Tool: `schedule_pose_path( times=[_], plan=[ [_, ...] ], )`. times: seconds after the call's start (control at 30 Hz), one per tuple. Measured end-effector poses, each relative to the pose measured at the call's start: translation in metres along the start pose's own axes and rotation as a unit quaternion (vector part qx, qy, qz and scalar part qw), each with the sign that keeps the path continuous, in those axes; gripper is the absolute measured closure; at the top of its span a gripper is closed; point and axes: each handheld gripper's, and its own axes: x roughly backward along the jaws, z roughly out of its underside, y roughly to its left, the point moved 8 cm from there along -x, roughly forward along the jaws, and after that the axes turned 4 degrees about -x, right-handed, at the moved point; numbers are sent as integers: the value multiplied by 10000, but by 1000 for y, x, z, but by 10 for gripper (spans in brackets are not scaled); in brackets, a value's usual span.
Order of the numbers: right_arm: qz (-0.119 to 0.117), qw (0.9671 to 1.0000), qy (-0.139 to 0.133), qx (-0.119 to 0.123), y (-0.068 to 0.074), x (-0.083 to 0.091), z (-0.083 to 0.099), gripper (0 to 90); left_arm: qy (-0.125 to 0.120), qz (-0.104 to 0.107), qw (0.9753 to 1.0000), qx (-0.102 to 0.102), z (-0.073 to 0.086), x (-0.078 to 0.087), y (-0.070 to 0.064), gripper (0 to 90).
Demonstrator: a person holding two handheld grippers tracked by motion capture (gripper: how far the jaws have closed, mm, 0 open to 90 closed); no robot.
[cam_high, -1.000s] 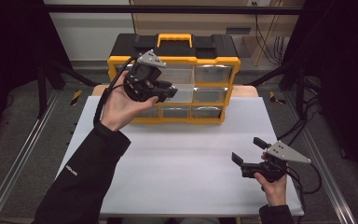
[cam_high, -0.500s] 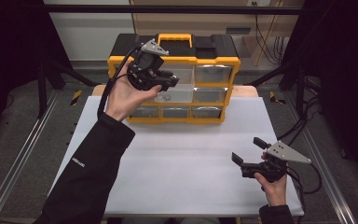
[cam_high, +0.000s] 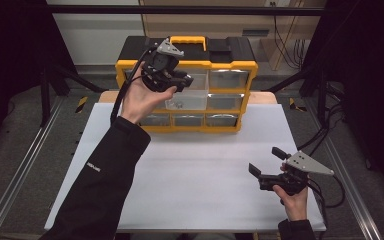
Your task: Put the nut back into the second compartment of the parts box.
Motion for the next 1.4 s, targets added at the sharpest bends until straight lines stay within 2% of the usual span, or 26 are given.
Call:
schedule_pose_path(
  times=[0.23,0.87,0.9,1.03,1.1,1.23,1.27,1.4],
  plan=[
    [0,10000,-17,37,0,0,0,6,172,-13,9999,16,7,-15,3,692],
    [-11,10000,-13,45,0,0,0,5,318,-53,9994,142,13,-36,8,691],
    [-31,10000,-50,-56,1,0,-1,5,361,-32,9993,102,14,-37,9,692],
    [-14,10000,-27,-6,0,1,-1,5,366,-72,9992,165,14,-40,9,691],
    [-37,10000,-34,-59,1,1,-1,5,391,-58,9992,88,14,-40,9,691],
    [-12,10000,-1,-26,0,1,-1,5,329,-73,9994,56,14,-41,8,687],
    [-37,10000,-42,-63,1,1,-1,6,250,-42,9996,92,12,-41,8,682],
    [-10,10000,2,-27,0,1,0,5,115,-44,9999,40,10,-38,7,612]
  ],
)
